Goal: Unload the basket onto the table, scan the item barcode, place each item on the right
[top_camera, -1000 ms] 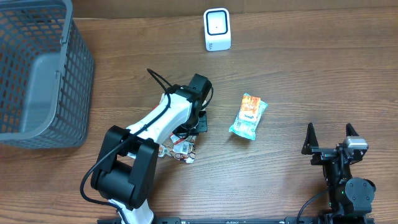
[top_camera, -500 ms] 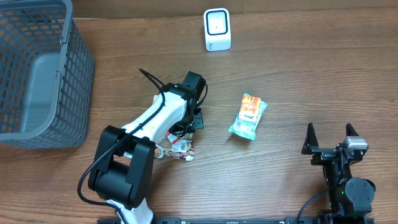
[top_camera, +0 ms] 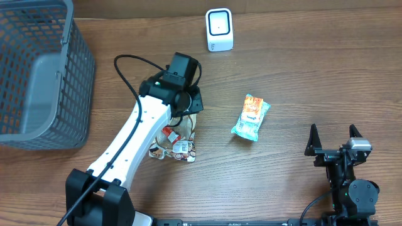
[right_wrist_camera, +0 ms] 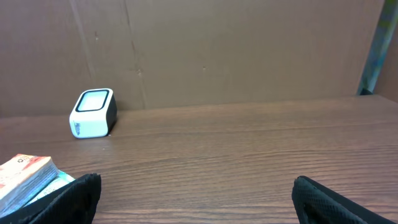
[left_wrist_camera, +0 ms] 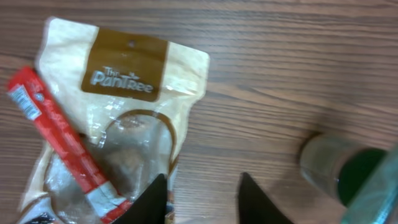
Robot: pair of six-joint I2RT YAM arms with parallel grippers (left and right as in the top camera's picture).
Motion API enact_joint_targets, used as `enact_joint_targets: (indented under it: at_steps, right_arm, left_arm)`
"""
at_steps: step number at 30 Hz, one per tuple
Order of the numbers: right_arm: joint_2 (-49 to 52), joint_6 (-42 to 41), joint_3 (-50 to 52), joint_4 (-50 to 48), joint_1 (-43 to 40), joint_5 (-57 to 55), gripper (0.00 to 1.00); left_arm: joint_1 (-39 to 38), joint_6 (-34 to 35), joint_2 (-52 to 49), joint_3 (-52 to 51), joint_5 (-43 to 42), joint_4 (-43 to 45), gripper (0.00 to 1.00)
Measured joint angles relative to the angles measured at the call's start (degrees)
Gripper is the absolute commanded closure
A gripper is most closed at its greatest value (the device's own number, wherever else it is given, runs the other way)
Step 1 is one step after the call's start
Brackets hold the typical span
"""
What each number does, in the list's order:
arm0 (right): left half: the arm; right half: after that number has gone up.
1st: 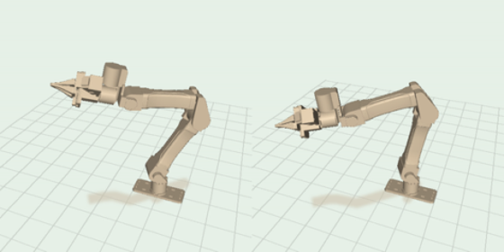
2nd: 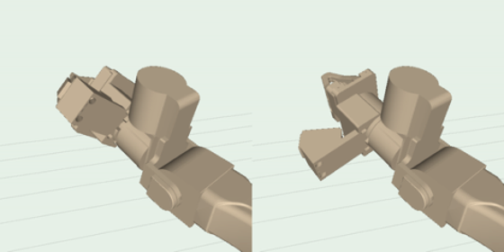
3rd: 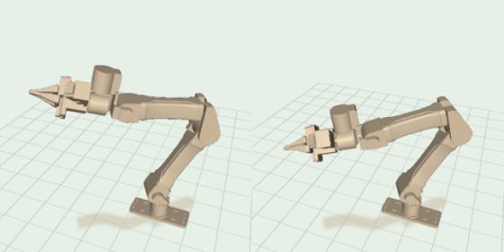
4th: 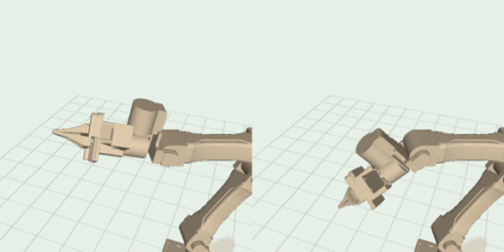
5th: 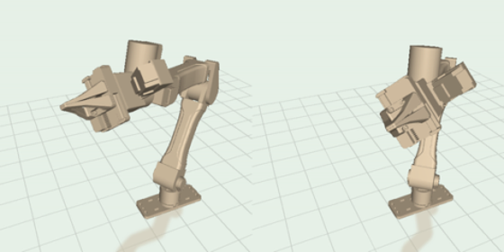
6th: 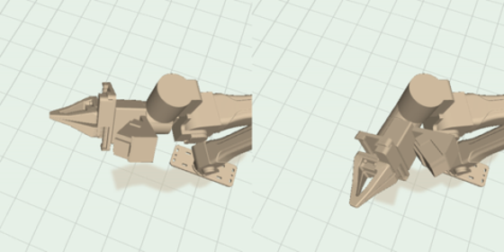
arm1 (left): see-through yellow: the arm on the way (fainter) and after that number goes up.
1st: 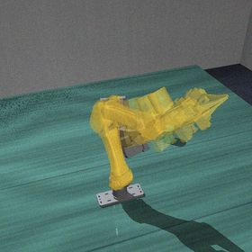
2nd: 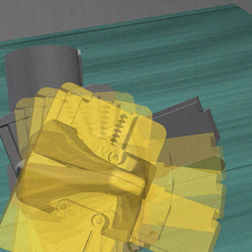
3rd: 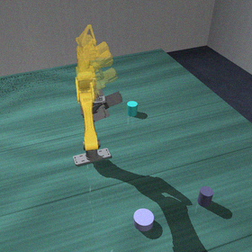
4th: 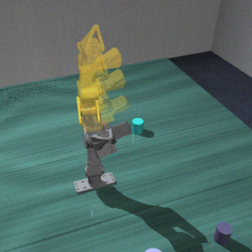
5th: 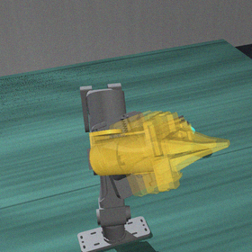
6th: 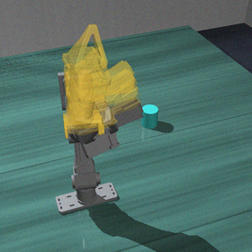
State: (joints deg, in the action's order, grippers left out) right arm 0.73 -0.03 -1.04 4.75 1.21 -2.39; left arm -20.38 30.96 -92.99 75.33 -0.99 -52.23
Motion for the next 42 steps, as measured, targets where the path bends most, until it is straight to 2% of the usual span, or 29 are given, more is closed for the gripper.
enact_joint_targets:
  at_steps: [1,4,8,12,17,21,31,42]
  right_arm:
    - [0.0,0.0,0.0,0.0,0.0,0.0,0.0]
    - [0.0,0.0,0.0,0.0,0.0,0.0,0.0]
    - [0.0,0.0,0.0,0.0,0.0,0.0,0.0]
    - [0.0,0.0,0.0,0.0,0.0,0.0,0.0]
    - [0.0,0.0,0.0,0.0,0.0,0.0,0.0]
    - [0.0,0.0,0.0,0.0,0.0,0.0,0.0]
    - [0.0,0.0,0.0,0.0,0.0,0.0,0.0]
    - [0.0,0.0,0.0,0.0,0.0,0.0,0.0]
  left_arm:
    - [0.3,-1.3,-0.1,0.0,-2.1,0.4,0.48]
    - [0.4,-3.8,-0.2,0.0,-8.8,3.1,0.47]
    - [0.2,-7.6,-0.9,0.0,-20.3,7.2,0.52]
    - [-0.7,-8.8,-1.7,0.0,-26.3,10.5,0.55]
    - [-2.9,-8.5,-3.2,0.0,-29.5,15.1,0.56]
    - [-4.0,-8.3,-5.6,0.0,-30.5,17.7,0.66]
    - [-4.3,-7.4,-11.8,0.0,-36.6,22.5,0.68]
    - [-4.3,-8.2,-12.0,0.0,-39.7,20.8,0.69]
